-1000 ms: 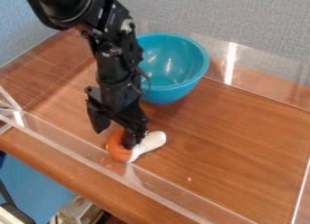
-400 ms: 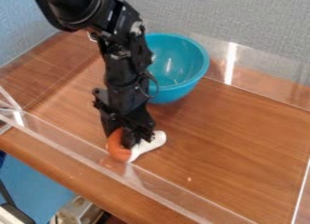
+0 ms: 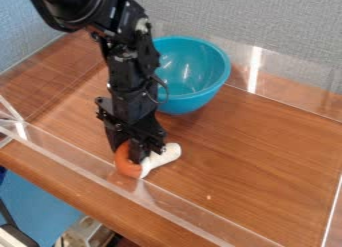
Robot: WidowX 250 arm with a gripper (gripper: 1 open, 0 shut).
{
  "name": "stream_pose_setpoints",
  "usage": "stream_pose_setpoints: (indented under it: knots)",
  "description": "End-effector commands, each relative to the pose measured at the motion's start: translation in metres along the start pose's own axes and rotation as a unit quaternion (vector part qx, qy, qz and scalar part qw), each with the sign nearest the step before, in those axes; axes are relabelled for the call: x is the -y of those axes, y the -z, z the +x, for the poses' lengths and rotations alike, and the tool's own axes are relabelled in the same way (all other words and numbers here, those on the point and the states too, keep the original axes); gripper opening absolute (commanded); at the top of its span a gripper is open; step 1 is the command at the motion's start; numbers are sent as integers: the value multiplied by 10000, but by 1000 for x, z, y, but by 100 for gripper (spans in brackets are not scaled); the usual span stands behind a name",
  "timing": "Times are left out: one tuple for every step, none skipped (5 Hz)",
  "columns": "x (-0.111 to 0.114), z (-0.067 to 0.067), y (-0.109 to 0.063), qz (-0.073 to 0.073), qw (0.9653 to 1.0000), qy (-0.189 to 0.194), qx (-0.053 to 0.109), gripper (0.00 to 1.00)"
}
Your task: Put the mushroom in the blue bowl
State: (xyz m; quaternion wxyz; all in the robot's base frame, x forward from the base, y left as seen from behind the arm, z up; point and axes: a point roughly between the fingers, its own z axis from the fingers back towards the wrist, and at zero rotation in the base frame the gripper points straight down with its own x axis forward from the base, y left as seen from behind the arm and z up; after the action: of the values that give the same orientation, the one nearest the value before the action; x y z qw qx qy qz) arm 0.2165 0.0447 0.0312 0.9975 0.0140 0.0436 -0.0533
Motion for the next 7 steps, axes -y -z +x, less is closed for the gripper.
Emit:
stream_pose_setpoints:
  knots:
    - [0,-24,-9,-133,9993,-148,-306,0]
    - [8,-25,-22,-177,9992,-241,-258,0]
    - [14,-18,-35,-205,9991,-330,-188,0]
    - [4,-12,-50,-231,9982,-548,-97,0]
    - [-7,-7,-65,-257,9967,-772,5,0]
    - [-4,0,-88,-286,9951,-912,239,0]
    - [-6,17,-125,-283,9924,-1073,536,0]
